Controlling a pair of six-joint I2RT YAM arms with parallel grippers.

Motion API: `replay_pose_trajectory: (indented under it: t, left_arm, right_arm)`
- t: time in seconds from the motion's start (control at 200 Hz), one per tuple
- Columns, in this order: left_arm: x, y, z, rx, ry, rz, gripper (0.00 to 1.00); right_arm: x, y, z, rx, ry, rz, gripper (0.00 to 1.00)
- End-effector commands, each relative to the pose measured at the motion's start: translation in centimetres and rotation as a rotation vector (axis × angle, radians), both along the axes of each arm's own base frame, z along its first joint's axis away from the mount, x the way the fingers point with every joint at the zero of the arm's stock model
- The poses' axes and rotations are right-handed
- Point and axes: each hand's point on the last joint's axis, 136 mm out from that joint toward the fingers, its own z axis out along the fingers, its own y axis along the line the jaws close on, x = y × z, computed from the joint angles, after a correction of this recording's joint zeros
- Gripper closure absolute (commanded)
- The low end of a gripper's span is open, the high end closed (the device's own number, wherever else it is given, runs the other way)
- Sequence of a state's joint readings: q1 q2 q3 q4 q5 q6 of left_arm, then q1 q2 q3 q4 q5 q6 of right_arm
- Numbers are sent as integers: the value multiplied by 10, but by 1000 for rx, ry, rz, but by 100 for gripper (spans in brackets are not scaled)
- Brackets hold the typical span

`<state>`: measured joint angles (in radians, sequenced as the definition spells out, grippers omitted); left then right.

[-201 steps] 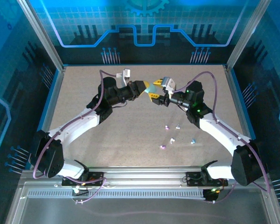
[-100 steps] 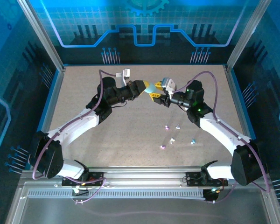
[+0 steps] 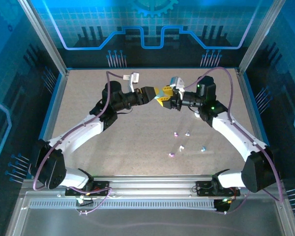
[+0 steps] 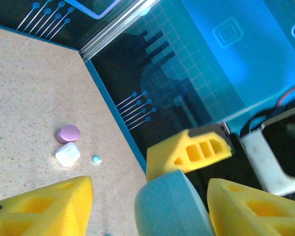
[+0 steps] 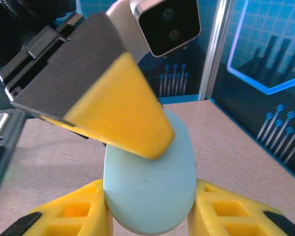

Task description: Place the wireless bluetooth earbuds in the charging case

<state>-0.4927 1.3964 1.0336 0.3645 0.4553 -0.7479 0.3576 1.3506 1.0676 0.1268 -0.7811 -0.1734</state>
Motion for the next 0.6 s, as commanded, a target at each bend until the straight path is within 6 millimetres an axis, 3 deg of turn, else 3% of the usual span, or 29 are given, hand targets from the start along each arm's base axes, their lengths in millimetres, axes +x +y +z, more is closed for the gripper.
replay_pose_trajectory:
  t: [0.0,0.145,0.265,0.59]
  left_arm:
    - [-22,2,26,102,-308,-83,35]
    - [-52,0,35,147,-631,-179,35]
    - [-58,0,29,193,-763,-199,38]
    - [-64,-8,24,225,-823,-277,44]
  right_arm:
    - [-16,-1,-2,3,159,101,62]
    - [-29,-4,4,21,216,181,62]
    - [-34,-5,10,28,254,230,63]
    - [-40,-3,15,27,284,292,63]
